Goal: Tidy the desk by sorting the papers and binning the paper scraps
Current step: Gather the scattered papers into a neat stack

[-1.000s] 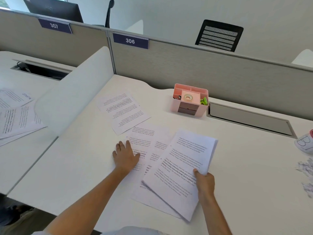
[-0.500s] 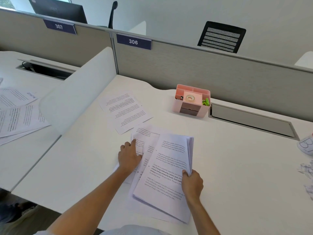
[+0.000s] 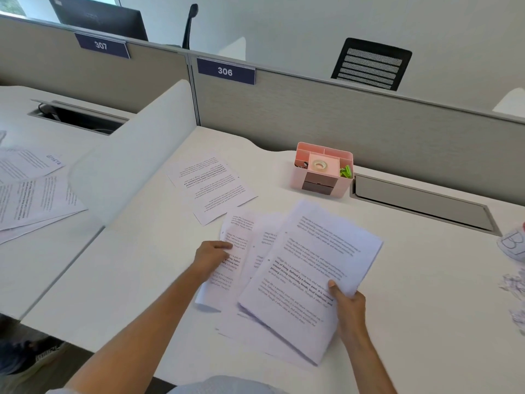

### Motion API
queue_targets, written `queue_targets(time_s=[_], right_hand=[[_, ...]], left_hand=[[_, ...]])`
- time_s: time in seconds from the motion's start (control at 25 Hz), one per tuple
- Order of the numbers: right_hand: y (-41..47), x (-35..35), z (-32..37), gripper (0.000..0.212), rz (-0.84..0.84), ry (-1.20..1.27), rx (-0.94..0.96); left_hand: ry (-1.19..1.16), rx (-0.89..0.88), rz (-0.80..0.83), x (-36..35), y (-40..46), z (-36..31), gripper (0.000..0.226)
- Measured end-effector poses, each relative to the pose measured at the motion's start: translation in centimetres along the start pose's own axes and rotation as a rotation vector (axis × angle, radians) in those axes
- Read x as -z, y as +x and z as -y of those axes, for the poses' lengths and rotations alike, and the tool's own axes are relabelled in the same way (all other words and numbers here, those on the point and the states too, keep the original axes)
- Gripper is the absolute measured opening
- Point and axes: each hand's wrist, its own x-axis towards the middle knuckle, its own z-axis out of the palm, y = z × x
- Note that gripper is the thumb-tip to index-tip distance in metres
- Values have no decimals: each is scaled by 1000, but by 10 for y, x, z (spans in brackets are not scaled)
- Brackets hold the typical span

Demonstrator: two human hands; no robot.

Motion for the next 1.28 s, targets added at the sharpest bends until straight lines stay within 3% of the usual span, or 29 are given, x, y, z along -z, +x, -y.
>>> queue_targets(time_s=[0.12,0.28,0.4,0.64,0.84,1.12,1.28], right_hand=[[9,16,9,20,61,91,4],[17,21,15,33,114,106,5],[21,16,14,31,111,116,-3],[22,14,8,34,115,113,-42],[27,31,15,20,52,138,-45],[33,68,35,23,22,171,-44],[31,73,37,35,92,167,-53]], left_hand=[[-31,-17,31,-3,-3,0,15],[-18,16,170,-7,-6,-5,32],[34,-29,219,-12,-7,-2,25],[540,-210,35,-35,-18,4,48],[675,-225,-44,-51,-26,9,60],[634,-224,-94,-47,-19,5,55],[494,-196,-149,-37,-12,4,65]])
